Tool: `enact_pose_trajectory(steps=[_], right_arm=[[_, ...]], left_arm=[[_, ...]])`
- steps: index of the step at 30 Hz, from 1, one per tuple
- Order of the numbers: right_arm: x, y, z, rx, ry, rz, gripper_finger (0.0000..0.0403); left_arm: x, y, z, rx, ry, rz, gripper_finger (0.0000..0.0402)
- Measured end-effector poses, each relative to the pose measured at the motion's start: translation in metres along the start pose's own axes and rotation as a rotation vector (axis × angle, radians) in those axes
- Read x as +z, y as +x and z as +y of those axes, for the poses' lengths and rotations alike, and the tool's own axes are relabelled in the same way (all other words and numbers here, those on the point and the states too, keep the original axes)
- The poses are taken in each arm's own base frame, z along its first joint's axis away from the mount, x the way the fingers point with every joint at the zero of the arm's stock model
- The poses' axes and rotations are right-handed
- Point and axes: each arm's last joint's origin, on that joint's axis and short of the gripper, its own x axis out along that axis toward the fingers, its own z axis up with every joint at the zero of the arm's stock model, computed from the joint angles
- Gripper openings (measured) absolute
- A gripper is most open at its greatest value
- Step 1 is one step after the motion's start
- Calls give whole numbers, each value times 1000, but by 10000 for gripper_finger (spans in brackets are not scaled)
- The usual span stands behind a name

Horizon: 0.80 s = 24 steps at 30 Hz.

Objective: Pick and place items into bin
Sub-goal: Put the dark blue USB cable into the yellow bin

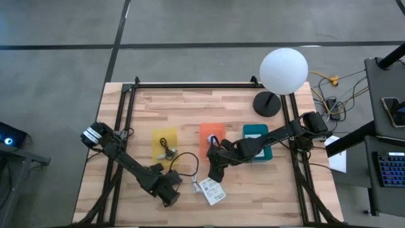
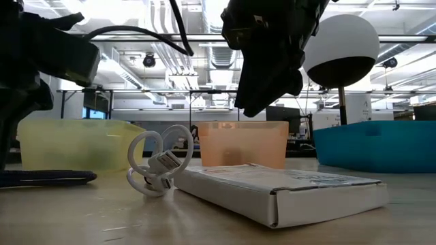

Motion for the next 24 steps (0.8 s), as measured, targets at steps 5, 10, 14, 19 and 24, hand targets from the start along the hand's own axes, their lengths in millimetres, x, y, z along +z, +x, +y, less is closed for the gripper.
enact_pose_trajectory(steps=[5, 10, 14, 19, 24], right_arm=[[0, 0, 0, 0, 0, -1, 153], [0, 0, 0, 1, 11, -2, 152], [1, 0, -1, -27, 62, -26, 153], [2, 0, -2, -59, 129, -59, 153], [2, 0, -1, -55, 159, -62, 151]], left_arm=[[3, -30, -3, -114, -39, -16, 5], [5, -88, 12, -259, -222, -170, 4], [-2, -118, 49, -278, -479, -342, 3], [-15, -119, 100, -352, -816, -512, 3], [-21, -96, 133, -507, -1031, -653, 2]])
